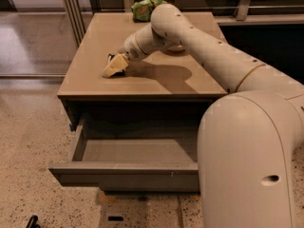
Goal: Place rxbar chocolate into top drawer
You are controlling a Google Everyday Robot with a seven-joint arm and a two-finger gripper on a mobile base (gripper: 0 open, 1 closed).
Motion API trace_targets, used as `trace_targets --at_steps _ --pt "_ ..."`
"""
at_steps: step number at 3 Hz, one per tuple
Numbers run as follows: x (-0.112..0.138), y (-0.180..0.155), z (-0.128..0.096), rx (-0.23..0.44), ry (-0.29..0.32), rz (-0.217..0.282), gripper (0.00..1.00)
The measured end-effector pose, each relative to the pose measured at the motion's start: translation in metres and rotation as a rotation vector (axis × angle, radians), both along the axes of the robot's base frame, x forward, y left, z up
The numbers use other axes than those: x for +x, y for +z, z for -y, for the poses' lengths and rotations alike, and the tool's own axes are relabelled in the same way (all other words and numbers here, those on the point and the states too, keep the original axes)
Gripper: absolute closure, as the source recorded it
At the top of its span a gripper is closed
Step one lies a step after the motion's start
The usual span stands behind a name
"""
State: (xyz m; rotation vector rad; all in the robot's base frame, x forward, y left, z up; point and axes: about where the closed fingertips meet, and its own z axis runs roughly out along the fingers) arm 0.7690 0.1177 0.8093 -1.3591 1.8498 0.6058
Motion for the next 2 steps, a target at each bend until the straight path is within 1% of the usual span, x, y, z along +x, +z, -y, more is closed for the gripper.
trace_targets --at_steps 2 --pt "0.0 -0.0001 -0.0001 0.0 0.0 0.0 0.89"
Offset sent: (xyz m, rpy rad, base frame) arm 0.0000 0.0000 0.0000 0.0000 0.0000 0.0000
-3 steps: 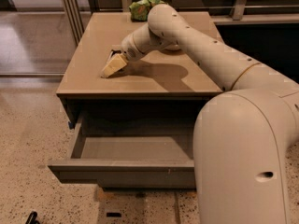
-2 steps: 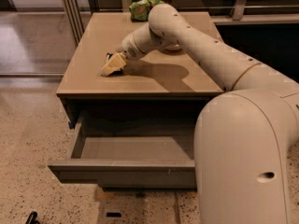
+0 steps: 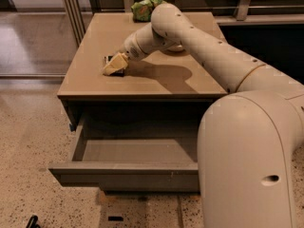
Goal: Place rxbar chocolate into top drawer
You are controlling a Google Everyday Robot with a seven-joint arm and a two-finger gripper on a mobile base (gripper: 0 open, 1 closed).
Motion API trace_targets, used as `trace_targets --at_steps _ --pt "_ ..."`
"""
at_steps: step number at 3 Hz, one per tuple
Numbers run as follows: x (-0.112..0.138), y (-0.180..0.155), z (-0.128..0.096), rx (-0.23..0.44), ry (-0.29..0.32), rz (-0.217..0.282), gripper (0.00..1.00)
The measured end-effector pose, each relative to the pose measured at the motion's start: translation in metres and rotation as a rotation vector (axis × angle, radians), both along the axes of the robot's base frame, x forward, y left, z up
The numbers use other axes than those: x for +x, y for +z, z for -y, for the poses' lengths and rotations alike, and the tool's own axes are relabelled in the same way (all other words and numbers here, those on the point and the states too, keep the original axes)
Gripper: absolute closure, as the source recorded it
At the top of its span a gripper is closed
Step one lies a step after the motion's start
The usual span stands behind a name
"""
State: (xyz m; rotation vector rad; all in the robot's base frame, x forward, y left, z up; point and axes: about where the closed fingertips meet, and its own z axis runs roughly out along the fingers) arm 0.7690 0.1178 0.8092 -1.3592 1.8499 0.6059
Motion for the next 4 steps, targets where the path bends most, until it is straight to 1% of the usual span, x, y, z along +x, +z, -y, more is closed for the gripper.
trace_targets --at_steps 1,2,3,4 --pt "0.0 0.0 0.0 0.0 0.0 0.0 1.0" --pt "0.0 0.006 0.0 0.0 0.0 0.0 1.0" --pt "-0.002 0.008 -0.008 0.02 0.032 -0.014 1.0" --pt "-0.008 0.019 -0.007 0.07 0.106 -0.014 1.0"
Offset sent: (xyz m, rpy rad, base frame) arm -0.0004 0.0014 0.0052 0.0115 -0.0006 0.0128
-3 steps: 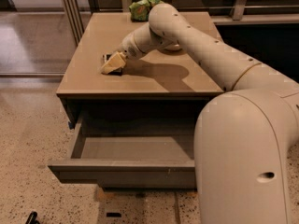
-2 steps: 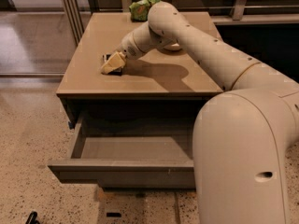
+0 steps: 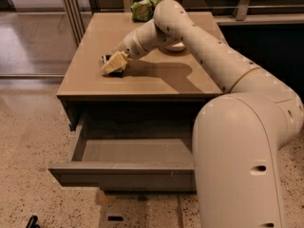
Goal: Place rxbar chocolate into top drawer
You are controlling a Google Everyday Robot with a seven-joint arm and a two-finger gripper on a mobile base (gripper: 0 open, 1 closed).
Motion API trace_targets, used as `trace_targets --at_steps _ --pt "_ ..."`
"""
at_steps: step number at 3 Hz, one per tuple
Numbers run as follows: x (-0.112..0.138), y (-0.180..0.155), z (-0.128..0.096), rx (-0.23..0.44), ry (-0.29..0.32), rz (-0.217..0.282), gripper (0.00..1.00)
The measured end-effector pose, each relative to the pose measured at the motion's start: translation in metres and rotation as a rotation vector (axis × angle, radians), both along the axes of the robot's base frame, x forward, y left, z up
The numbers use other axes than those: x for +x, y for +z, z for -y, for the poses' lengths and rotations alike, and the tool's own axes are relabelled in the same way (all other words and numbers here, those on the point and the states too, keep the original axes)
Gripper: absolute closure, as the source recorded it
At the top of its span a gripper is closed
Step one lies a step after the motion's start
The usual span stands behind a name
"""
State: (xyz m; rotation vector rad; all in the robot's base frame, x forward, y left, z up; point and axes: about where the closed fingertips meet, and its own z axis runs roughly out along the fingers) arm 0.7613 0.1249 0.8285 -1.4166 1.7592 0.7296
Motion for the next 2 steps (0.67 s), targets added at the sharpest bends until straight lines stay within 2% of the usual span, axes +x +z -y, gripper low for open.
trace_targets --at_steps 1,2 --pt "-0.023 0.033 0.024 0.035 0.089 0.029 1.0" --pt "-0.055 0.049 0.05 0.032 0.131 0.016 1.0"
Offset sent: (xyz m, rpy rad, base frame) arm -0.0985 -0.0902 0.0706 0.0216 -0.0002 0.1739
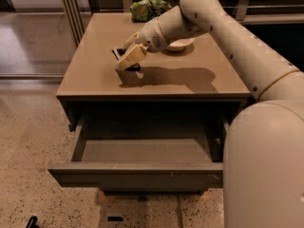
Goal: Place rxbar chocolate into top drawer
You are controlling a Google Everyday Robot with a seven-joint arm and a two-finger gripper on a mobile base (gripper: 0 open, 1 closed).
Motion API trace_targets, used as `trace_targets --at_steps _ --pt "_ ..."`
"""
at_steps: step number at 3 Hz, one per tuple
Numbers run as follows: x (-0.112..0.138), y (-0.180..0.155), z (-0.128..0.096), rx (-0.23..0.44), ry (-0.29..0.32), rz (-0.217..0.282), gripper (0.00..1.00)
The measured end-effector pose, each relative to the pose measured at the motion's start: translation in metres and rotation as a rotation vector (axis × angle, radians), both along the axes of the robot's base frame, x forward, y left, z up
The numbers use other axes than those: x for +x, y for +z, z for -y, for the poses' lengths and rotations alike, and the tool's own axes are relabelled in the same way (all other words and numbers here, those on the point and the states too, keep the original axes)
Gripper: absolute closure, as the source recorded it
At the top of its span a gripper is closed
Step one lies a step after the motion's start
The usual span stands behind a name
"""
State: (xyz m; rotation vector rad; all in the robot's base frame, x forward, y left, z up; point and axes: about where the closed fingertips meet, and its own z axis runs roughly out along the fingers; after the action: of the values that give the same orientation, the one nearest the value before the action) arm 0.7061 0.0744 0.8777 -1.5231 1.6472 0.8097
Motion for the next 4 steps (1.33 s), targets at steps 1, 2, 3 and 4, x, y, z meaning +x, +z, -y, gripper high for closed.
trace_targets --at_steps 1,2,3,4 --pt "-0.03 0.015 0.022 0.014 -0.014 -0.024 1.0" --pt "-0.078 0.005 0.041 0.042 -0.067 -0.076 1.0" --pt "-0.078 0.005 0.041 0.042 -0.067 -0.076 1.0" --pt "-0.084 0.003 0.04 0.046 -0.1 -0.064 1.0"
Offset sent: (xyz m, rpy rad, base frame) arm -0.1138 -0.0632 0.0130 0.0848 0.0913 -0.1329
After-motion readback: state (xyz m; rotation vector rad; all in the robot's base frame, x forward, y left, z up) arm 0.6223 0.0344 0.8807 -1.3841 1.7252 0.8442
